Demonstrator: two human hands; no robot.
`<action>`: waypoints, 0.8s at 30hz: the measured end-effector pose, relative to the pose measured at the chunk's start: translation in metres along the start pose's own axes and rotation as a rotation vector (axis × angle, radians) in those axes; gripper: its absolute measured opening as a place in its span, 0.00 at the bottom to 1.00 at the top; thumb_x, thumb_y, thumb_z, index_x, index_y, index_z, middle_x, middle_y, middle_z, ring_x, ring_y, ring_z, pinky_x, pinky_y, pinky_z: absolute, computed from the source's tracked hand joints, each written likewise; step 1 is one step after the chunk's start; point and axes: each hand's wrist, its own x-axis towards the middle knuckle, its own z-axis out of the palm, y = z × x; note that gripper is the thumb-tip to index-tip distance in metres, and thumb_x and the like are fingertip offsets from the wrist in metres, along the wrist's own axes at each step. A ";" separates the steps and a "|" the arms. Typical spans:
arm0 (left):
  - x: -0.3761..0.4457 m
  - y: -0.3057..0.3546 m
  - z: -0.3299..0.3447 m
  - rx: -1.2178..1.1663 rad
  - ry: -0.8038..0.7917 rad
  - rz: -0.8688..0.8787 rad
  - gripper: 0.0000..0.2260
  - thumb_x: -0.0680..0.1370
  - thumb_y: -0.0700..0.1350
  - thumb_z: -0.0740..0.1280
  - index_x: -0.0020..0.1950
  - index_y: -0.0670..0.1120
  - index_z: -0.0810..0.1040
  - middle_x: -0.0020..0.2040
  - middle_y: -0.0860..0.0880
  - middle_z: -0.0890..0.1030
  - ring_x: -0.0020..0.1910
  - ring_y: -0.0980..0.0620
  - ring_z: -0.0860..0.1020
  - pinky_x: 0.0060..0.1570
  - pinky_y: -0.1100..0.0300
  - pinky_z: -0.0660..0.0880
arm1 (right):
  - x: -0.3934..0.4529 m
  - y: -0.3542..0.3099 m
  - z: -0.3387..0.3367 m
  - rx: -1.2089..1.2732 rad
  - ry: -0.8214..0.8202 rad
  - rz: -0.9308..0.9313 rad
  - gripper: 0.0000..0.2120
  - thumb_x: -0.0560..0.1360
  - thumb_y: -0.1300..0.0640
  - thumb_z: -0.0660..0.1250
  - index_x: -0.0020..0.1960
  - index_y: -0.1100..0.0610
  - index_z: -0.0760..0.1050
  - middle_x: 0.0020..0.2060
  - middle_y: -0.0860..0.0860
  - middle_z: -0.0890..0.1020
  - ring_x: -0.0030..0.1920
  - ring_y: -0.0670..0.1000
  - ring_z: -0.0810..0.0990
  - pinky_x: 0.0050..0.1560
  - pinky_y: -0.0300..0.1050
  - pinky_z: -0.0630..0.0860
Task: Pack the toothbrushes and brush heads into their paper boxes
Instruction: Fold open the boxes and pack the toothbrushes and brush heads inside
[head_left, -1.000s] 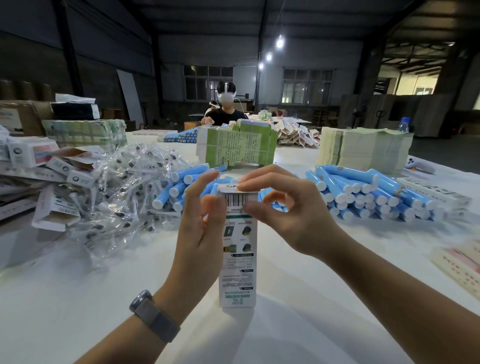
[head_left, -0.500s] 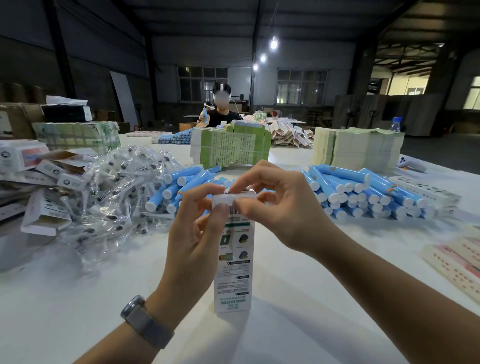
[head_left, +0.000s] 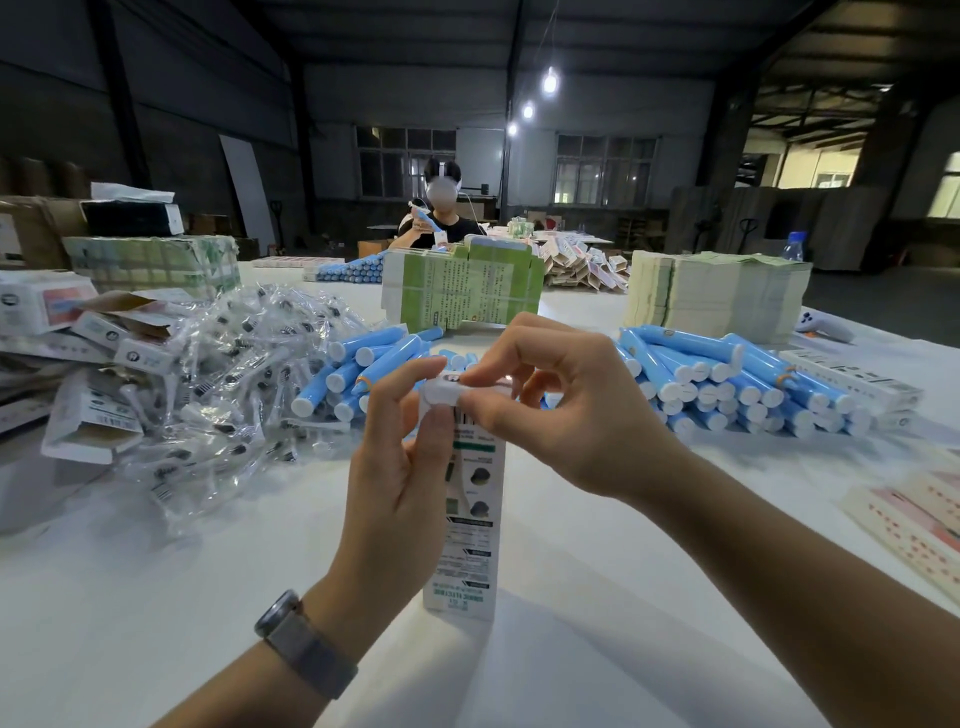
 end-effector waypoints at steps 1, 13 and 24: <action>0.000 -0.002 0.000 0.002 0.004 -0.010 0.11 0.81 0.62 0.59 0.63 0.66 0.70 0.57 0.56 0.83 0.52 0.49 0.84 0.45 0.54 0.82 | 0.000 0.000 0.001 -0.006 0.012 -0.011 0.03 0.72 0.60 0.75 0.42 0.56 0.81 0.40 0.49 0.79 0.37 0.50 0.77 0.37 0.48 0.75; -0.001 -0.007 -0.001 -0.006 -0.038 0.011 0.16 0.82 0.54 0.59 0.67 0.68 0.66 0.56 0.52 0.83 0.44 0.50 0.84 0.38 0.58 0.80 | 0.007 0.005 0.004 0.172 0.094 0.081 0.06 0.71 0.55 0.70 0.35 0.53 0.77 0.36 0.54 0.82 0.42 0.62 0.78 0.36 0.64 0.77; 0.001 -0.006 -0.006 0.083 -0.107 0.032 0.20 0.80 0.65 0.60 0.71 0.71 0.61 0.56 0.54 0.82 0.41 0.47 0.85 0.39 0.41 0.82 | 0.013 -0.003 -0.014 0.088 -0.060 0.074 0.08 0.71 0.54 0.70 0.35 0.55 0.75 0.32 0.45 0.80 0.35 0.62 0.72 0.33 0.47 0.71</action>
